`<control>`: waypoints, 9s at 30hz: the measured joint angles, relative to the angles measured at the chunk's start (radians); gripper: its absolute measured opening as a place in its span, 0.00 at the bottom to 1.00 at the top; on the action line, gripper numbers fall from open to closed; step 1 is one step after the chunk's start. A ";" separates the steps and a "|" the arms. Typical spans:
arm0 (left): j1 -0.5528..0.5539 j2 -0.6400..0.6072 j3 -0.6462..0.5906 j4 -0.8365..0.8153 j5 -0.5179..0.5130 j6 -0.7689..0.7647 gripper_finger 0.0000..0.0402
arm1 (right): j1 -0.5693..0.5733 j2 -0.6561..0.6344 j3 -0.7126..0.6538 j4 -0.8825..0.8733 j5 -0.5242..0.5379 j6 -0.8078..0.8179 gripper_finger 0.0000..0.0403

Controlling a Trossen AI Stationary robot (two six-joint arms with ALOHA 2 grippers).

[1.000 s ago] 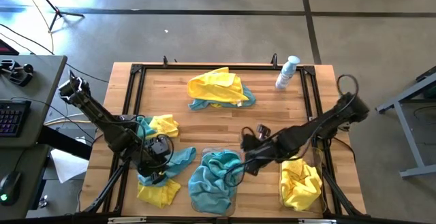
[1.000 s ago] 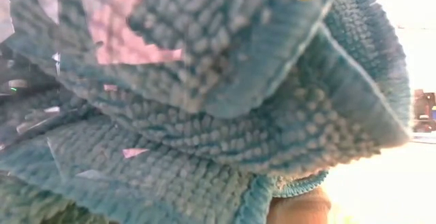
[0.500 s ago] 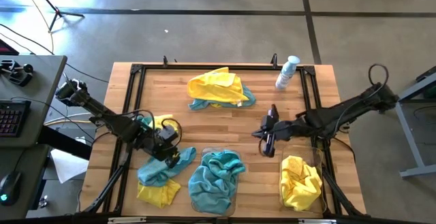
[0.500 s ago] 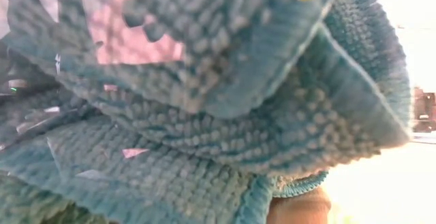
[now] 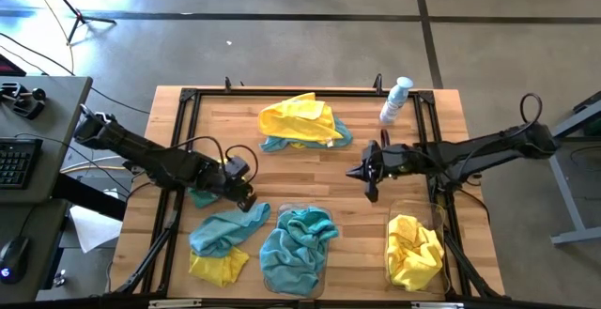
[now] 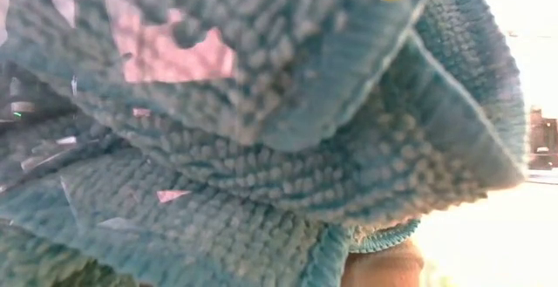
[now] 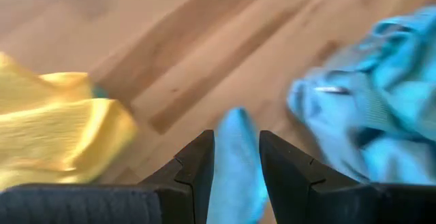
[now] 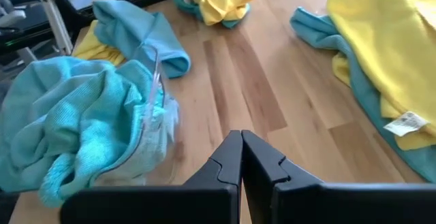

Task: Sort microfiber towel by color & place in baskets
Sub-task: Put the yellow towel into the right transparent bin

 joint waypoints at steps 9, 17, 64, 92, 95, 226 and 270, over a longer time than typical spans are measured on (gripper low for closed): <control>0.109 0.000 0.000 -0.217 0.009 0.111 0.26 | -0.028 0.000 0.000 0.022 0.062 0.061 0.00; 0.224 0.000 -0.068 -0.271 0.042 0.296 0.26 | -0.028 0.000 0.000 0.080 0.139 0.115 0.00; 0.334 0.048 0.545 -0.169 -0.089 0.707 0.00 | -0.027 0.072 0.188 0.313 0.084 0.032 0.03; 0.285 0.452 1.064 -0.141 0.140 1.043 0.00 | -0.027 0.450 0.700 -0.128 0.080 -0.307 0.51; 0.285 0.452 1.066 -0.138 0.140 1.043 0.00 | -0.027 0.460 0.700 -0.118 0.079 -0.307 0.47; 0.437 0.170 0.459 -0.079 0.142 0.838 0.30 | 0.907 0.444 0.751 -1.317 -0.148 1.268 0.45; 0.435 0.170 0.459 -0.079 0.158 0.805 0.30 | 0.964 0.443 0.556 -1.146 -0.148 1.501 0.33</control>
